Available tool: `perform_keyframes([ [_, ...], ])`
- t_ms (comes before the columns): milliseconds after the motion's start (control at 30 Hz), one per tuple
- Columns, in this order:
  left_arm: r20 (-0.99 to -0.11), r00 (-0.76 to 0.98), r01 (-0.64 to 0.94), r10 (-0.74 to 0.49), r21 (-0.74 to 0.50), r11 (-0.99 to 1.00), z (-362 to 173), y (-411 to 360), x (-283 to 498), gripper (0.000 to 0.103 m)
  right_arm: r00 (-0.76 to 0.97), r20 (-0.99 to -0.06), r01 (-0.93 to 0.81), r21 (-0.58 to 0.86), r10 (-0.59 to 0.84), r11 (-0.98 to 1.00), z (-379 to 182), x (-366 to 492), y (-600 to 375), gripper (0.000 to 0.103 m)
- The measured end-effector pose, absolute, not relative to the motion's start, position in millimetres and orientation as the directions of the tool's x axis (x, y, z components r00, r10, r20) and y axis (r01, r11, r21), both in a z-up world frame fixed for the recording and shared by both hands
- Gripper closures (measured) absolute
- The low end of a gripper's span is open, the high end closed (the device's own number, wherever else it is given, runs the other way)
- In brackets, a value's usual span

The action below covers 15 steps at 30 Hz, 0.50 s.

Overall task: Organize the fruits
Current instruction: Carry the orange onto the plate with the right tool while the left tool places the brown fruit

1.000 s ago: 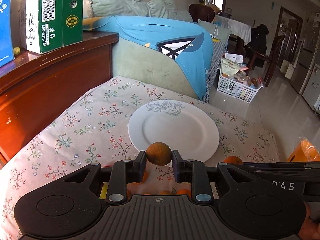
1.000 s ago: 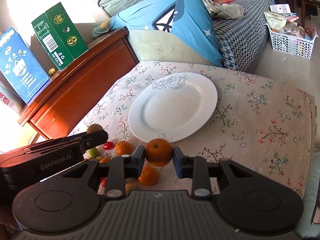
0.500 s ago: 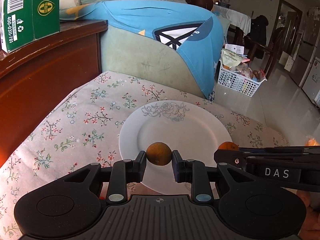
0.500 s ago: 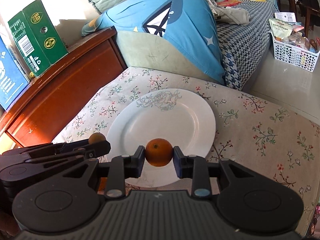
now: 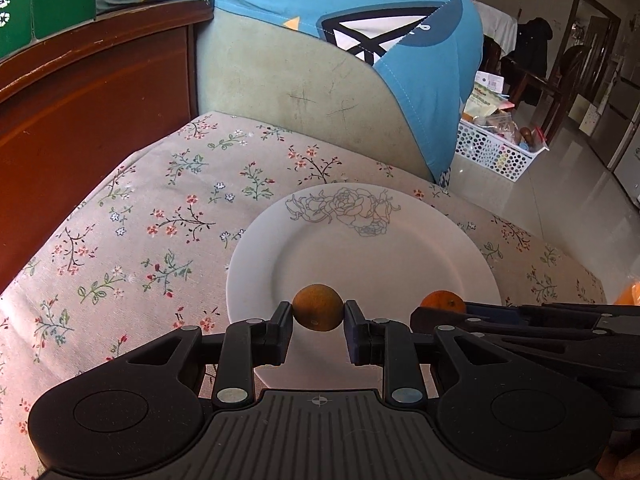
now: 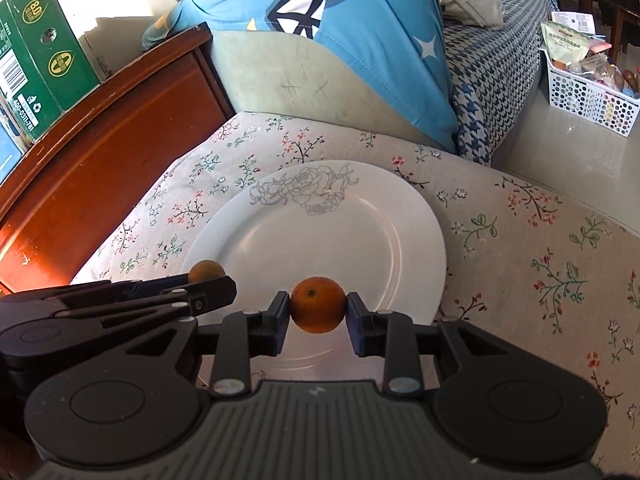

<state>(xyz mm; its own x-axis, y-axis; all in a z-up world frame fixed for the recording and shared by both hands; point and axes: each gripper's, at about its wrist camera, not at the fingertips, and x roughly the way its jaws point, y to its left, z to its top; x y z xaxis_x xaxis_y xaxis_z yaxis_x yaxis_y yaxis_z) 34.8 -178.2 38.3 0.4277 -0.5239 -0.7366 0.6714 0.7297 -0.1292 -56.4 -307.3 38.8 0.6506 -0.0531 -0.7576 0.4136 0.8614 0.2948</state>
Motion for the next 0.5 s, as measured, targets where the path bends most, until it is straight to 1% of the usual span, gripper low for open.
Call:
perform_keyframes([
  [100, -0.742, 0.426, 0.663, -0.518, -0.134, 0.737, 36, -180, 39, 0.078, 0.652, -0.756, 0.427, 0.302, -0.059, 0.852, 36, -52, -311, 0.069],
  [167, -0.738, 0.438, 0.662, -0.513, -0.121, 0.739, 37, -181, 39, 0.078, 0.657, -0.751, 0.431, 0.303, -0.066, 0.85, 38, -51, -312, 0.069],
  [200, -0.735, 0.447, 0.657, -0.509, -0.117, 0.745, 38, -181, 39, 0.076, 0.658, -0.749, 0.432, 0.299, -0.071, 0.851, 39, -51, -312, 0.068],
  [333, -0.717, 0.465, 0.67, -0.519, -0.097, 0.736, 48, -182, 37, 0.074, 0.677, -0.731, 0.431, 0.308, -0.079, 0.848, 47, -52, -314, 0.065],
  [433, -0.712, 0.463, 0.665, -0.528, -0.115, 0.738, 54, -179, 38, 0.073, 0.688, -0.72, 0.429, 0.304, -0.09, 0.851, 53, -54, -314, 0.064],
  [467, -0.708, 0.463, 0.663, -0.534, -0.123, 0.739, 57, -177, 38, 0.071, 0.691, -0.717, 0.427, 0.304, -0.091, 0.851, 55, -55, -314, 0.062],
  [500, -0.705, 0.468, 0.66, -0.533, -0.122, 0.741, 59, -176, 38, 0.065, 0.692, -0.716, 0.427, 0.304, -0.092, 0.852, 55, -55, -314, 0.062],
])
